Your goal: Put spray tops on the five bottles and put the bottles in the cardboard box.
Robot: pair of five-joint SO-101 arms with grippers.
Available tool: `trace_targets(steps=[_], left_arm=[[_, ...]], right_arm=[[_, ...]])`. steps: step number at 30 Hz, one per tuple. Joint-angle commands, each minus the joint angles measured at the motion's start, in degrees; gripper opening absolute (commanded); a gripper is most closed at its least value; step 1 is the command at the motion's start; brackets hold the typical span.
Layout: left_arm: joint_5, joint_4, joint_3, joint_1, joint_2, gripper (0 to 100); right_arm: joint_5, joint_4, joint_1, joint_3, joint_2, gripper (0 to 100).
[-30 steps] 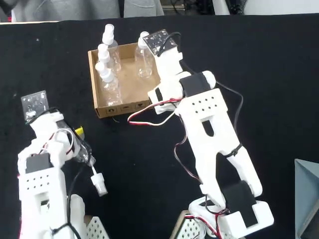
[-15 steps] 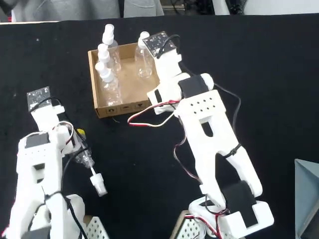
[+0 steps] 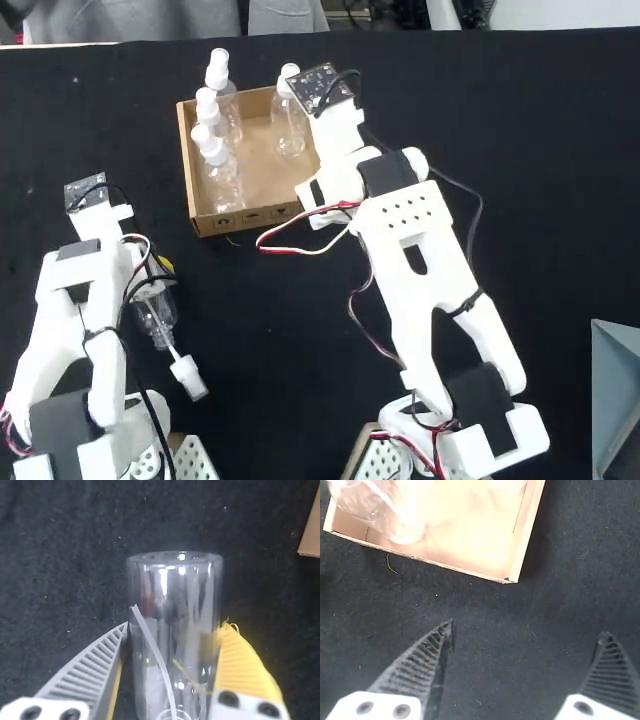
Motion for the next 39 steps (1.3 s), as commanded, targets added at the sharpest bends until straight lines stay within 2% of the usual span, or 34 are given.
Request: trace_targets(steps=[1, 5, 11, 19, 23, 34, 39], left_arm=[[-2.64, -0.35, -4.35, -0.48, 0.97, 18], [-3.08, -3.78, -3.74, -0.48, 1.14, 11], [-2.73, -4.13, -5.14, -2.68, 0.53, 11], [-3.78, -3.87, -7.69, -1.54, 0.53, 11], [-10.55, -3.78, -8.4, -1.45, 0.53, 11], [-19.25, -3.43, -8.13, 4.18, 0.53, 11], [-24.18, 4.48, -10.15, 8.4, 0.53, 11]], right_arm=[[-0.26, -1.41, -0.26, -0.57, -2.95, 37.4], [-0.26, -1.41, -0.26, -0.48, -2.95, 37.4], [-0.35, -1.41, -0.26, -0.48, -2.95, 37.4], [-0.18, -1.32, -0.26, -0.48, -2.95, 37.4], [-0.18, -1.05, -0.18, -0.48, -3.3, 37.4], [-0.18, -0.97, -0.09, -0.48, -3.38, 37.4], [-0.18, -0.88, 2.29, -0.92, -3.38, 37.4]])
